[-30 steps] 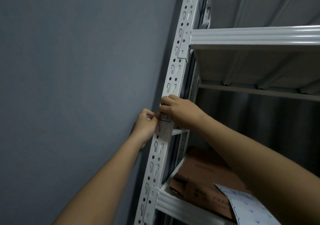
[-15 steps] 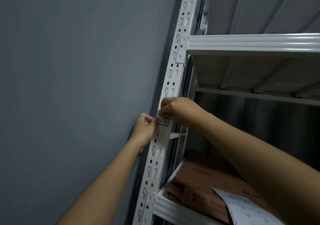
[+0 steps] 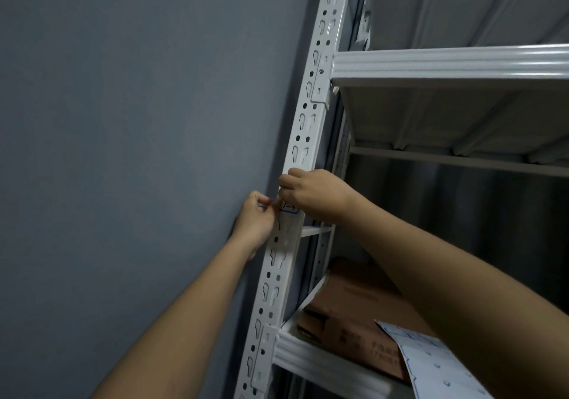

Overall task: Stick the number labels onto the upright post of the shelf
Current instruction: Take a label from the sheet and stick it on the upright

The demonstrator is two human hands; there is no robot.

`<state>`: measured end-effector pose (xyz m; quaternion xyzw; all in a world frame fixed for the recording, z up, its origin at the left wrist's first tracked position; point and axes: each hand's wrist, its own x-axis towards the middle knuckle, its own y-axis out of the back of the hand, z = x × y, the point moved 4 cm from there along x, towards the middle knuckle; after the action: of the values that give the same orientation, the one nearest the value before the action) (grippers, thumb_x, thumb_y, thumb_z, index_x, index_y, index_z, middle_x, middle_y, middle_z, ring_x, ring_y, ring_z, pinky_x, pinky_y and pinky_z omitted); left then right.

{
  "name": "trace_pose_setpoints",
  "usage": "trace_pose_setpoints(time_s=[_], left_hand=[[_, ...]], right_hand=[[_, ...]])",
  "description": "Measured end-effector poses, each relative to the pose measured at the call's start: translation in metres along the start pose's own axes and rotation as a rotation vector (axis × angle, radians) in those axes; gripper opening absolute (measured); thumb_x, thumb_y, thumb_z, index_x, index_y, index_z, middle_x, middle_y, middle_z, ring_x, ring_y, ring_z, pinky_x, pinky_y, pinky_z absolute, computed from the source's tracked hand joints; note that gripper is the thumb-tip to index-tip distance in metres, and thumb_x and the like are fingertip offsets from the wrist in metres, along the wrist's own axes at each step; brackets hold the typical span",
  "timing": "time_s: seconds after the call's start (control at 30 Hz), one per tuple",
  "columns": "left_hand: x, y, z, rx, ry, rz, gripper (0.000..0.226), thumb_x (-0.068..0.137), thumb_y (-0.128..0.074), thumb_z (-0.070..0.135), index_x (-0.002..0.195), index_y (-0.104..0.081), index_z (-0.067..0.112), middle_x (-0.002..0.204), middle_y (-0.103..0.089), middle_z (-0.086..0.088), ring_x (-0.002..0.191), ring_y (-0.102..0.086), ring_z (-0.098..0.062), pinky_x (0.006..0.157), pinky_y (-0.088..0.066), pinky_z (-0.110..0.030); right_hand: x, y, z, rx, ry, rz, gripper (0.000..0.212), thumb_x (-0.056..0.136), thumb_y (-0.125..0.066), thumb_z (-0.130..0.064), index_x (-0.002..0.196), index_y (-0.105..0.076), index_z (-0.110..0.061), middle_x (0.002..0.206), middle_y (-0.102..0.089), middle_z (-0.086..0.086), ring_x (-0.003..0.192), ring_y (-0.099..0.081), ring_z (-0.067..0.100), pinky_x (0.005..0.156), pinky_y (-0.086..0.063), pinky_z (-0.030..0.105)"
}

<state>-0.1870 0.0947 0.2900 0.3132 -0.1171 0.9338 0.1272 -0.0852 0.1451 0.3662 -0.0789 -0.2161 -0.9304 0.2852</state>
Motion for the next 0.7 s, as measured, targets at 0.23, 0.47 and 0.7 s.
trace_pose_setpoints(time_s=[0.23,0.47,0.7], left_hand=[[0.002,0.001,-0.001,0.033,0.015,-0.005,0.023,0.094,-0.055,0.026,0.077,-0.04,0.022,0.067,-0.048,-0.003,0.061,-0.04,-0.013,0.054,-0.032,-0.028],[0.001,0.001,-0.001,0.061,0.021,0.001,0.024,0.094,-0.053,0.02,0.075,-0.038,0.023,0.06,-0.043,0.0,0.056,-0.035,-0.013,0.052,-0.027,-0.028],[0.001,0.0,-0.002,0.06,0.04,0.01,0.02,0.095,-0.052,0.021,0.078,-0.042,0.022,0.066,-0.048,-0.001,0.059,-0.04,-0.012,0.054,-0.032,-0.028]], right_hand=[[0.004,0.012,0.002,-0.006,0.015,-0.026,0.028,0.098,-0.047,-0.011,0.122,-0.059,-0.012,0.123,-0.052,0.005,0.114,-0.05,0.021,0.078,-0.049,0.03],[-0.002,0.008,-0.004,0.001,0.047,-0.018,0.031,0.099,-0.042,-0.011,0.128,-0.054,-0.01,0.125,-0.049,0.008,0.115,-0.046,0.023,0.081,-0.052,0.033],[-0.008,0.005,-0.005,-0.028,0.067,-0.014,0.035,0.1,-0.037,-0.01,0.133,-0.048,-0.006,0.129,-0.045,0.011,0.118,-0.042,0.024,0.086,-0.047,0.032]])
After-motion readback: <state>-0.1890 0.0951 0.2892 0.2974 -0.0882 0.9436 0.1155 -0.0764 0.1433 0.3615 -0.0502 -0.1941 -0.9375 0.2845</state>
